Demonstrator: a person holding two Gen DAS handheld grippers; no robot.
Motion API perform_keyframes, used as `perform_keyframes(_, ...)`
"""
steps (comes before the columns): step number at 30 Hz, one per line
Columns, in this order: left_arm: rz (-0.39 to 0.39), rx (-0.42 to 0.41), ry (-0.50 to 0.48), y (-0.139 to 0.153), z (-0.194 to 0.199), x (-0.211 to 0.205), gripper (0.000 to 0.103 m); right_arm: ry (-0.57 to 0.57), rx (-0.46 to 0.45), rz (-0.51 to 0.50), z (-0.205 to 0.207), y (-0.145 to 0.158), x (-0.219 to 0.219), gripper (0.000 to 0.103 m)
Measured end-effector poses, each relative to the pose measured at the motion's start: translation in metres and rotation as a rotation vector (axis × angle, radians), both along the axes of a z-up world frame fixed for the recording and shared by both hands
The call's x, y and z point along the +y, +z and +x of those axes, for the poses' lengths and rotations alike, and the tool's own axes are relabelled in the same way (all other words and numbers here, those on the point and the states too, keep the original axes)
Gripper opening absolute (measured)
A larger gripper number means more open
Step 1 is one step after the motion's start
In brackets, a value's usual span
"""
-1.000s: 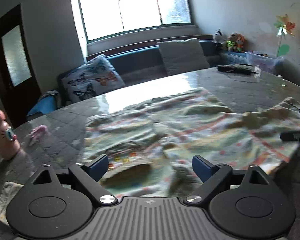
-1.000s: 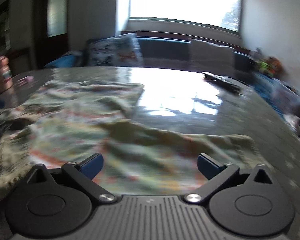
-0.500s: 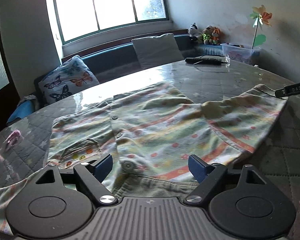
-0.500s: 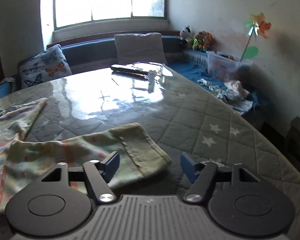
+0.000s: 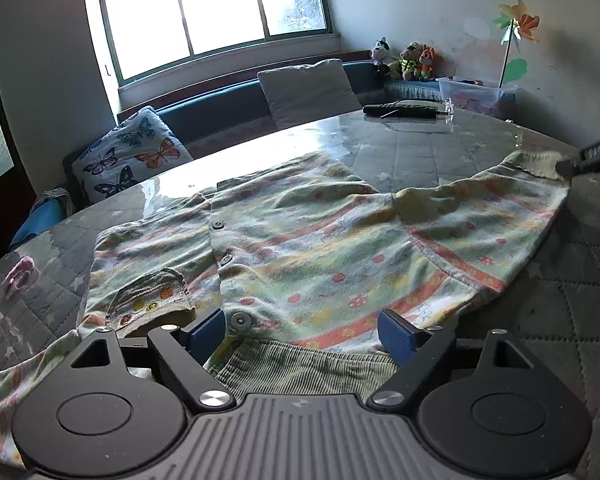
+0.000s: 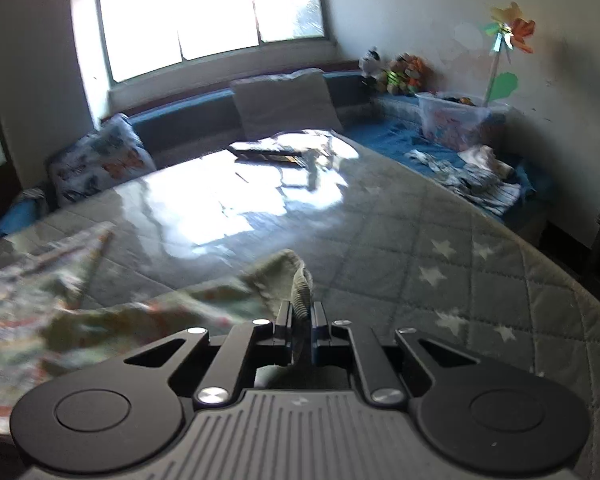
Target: Fold clothes
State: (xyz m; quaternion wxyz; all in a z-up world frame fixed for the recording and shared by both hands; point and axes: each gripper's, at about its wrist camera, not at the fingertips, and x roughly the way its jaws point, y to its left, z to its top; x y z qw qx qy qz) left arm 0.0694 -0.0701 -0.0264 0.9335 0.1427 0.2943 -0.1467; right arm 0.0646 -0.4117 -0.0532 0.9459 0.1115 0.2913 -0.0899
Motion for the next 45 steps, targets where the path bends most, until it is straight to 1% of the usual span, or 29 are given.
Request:
perform_keyframes(5,-0.006,-0.002,0.011,0.0,-0.001,0.004,0.086,0.109,-0.084,0.058,-0.005,0.037,0.021,0.007)
perform_keyframes(9,-0.017,-0.008,0.019,0.001,-0.006,0.011,0.086,0.239,-0.144,0.087,-0.001,0.071,0.052,0.007)
perform_keyframes(14,-0.03,-0.029,0.035,0.005,-0.015,0.022,0.086,0.392,-0.181,0.111,0.015,0.102,0.101,0.007)
perform_keyframes(17,-0.044,-0.039,0.052,0.007,-0.021,0.031,0.086,0.483,-0.188,0.105,0.025,0.11,0.137,0.007)
perform_keyframes(20,-0.055,-0.046,0.072,0.007,-0.026,0.042,0.086,0.553,-0.178,0.106,0.032,0.11,0.173,0.007)
perform_keyframes(27,-0.076,-0.048,0.131,0.004,-0.035,0.068,0.086,0.659,-0.131,0.124,0.04,0.096,0.233,0.007)
perform_keyframes(31,-0.089,-0.037,0.159,0.001,-0.036,0.08,0.086,0.72,-0.096,0.115,0.04,0.086,0.264,0.007)
perform_keyframes(34,-0.095,-0.035,0.172,0.0,-0.036,0.085,0.086,0.756,-0.069,0.123,0.04,0.079,0.28,0.007)
perform_keyframes(35,-0.095,-0.035,0.176,0.001,-0.036,0.086,0.086,0.765,-0.059,0.126,0.041,0.077,0.283,0.008)
perform_keyframes(38,-0.098,-0.036,0.185,0.002,-0.035,0.088,0.086,0.783,-0.038,0.123,0.042,0.069,0.292,0.017)
perform_keyframes(43,-0.104,-0.043,0.2,0.006,-0.034,0.093,0.086,0.791,-0.026,0.113,0.035,0.067,0.278,0.02)
perform_keyframes(45,-0.108,-0.051,0.205,0.009,-0.034,0.095,0.086,0.776,-0.013,0.082,0.03,0.063,0.265,0.02)
